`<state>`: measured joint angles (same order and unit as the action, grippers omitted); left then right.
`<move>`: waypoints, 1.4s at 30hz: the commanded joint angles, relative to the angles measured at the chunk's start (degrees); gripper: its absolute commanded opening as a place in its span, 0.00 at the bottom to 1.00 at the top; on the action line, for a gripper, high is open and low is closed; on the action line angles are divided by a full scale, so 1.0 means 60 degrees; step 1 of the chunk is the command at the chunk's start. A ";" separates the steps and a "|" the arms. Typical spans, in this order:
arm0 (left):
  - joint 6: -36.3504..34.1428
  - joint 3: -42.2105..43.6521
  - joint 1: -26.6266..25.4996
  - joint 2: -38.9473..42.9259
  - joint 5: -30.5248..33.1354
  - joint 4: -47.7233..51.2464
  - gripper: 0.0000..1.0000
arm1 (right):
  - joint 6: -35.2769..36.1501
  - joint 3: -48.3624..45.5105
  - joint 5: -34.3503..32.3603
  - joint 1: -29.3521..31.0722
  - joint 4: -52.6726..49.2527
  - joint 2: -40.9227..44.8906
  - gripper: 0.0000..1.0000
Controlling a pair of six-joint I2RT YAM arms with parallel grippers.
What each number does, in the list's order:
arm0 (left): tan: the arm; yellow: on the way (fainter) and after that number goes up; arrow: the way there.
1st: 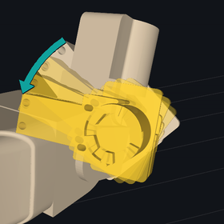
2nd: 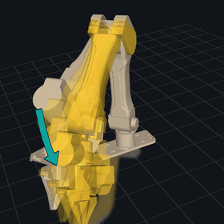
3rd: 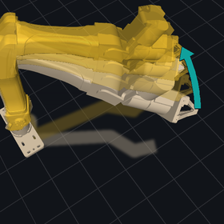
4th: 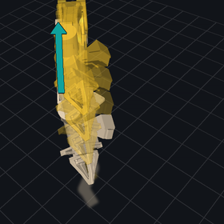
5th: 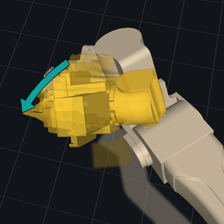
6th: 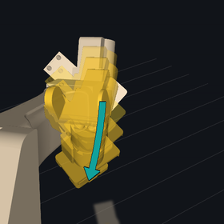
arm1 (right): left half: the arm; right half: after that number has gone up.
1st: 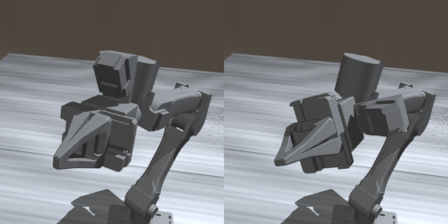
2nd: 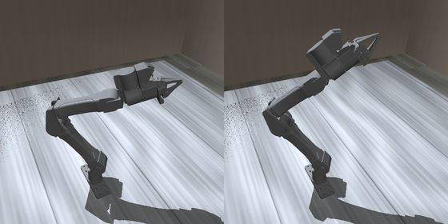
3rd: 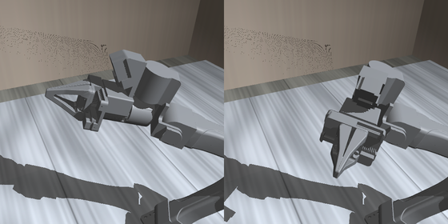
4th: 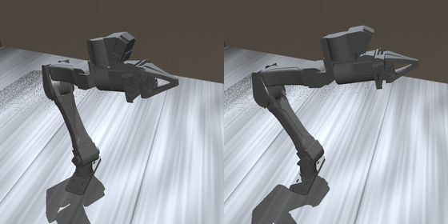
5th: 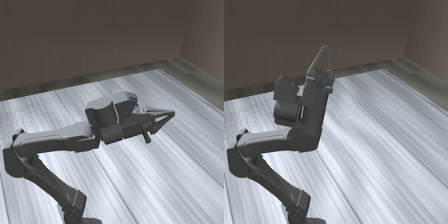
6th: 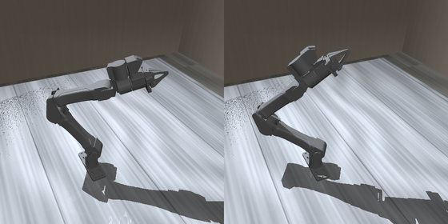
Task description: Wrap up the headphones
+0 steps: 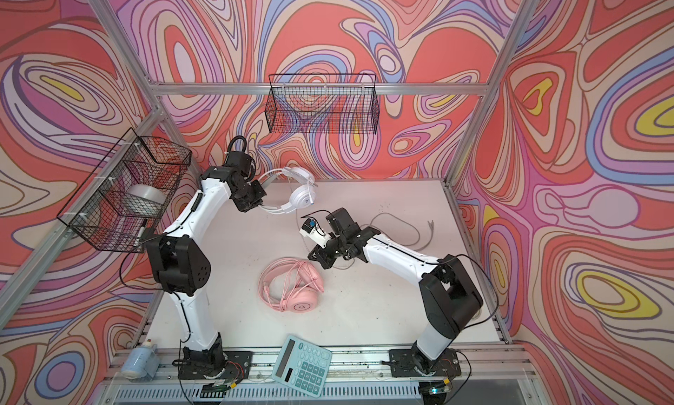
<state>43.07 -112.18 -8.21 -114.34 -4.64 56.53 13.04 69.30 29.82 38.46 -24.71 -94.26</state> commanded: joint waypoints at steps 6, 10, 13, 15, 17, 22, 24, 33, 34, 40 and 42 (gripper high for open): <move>-0.0323 0.0083 -0.0272 -0.0317 0.1422 0.0204 0.00 | 0.1441 0.2084 0.0560 0.0130 -0.2728 0.0436 0.00; -0.0667 0.0045 -0.0356 -0.0646 0.1599 0.0321 0.00 | 0.1945 0.3470 0.0350 0.0133 -0.3644 0.0072 0.00; -0.1184 -0.0151 -0.0512 -0.0853 0.1740 0.0593 0.00 | 0.2406 0.4507 -0.0007 0.0124 -0.4320 -0.0343 0.00; -0.1557 -0.0277 -0.0615 -0.0896 0.1804 0.0780 0.00 | 0.2715 0.5239 -0.0361 0.0124 -0.4791 -0.0668 0.00; -0.2021 -0.0346 -0.0731 -0.0869 0.1946 0.0969 0.00 | 0.3046 0.5976 -0.0851 0.0124 -0.5211 -0.1036 0.00; -0.3304 -0.0427 -0.0924 -0.0593 0.2336 0.1311 0.00 | 0.3744 0.7577 -0.1846 -0.0034 -0.6103 -0.2119 0.00; -0.3819 -0.0327 -0.0986 -0.0397 0.2454 0.1317 0.00 | 0.3963 0.7984 -0.2257 -0.0147 -0.6284 -0.2413 0.00; -0.5836 0.0259 -0.1254 0.0348 0.1778 0.0834 0.00 | 0.3938 0.9447 -0.2072 -0.1093 -0.5784 -0.3805 0.00; -0.5930 0.0291 -0.1254 0.0433 0.1580 0.0744 0.00 | 0.3906 0.9632 -0.2059 -0.1153 -0.5742 -0.3980 0.00; -0.6407 0.0370 -0.1254 0.0659 0.0804 0.0458 0.00 | 0.3407 1.0036 -0.2222 -0.1586 -0.5195 -0.4733 0.00; -0.6615 0.0322 -0.1255 0.0643 0.0689 0.0545 0.00 | 0.3305 1.0054 -0.2392 -0.1637 -0.5032 -0.4798 0.00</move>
<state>7.55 -110.45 -15.66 -112.79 3.36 59.18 34.87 127.66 17.74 30.04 -58.52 -122.26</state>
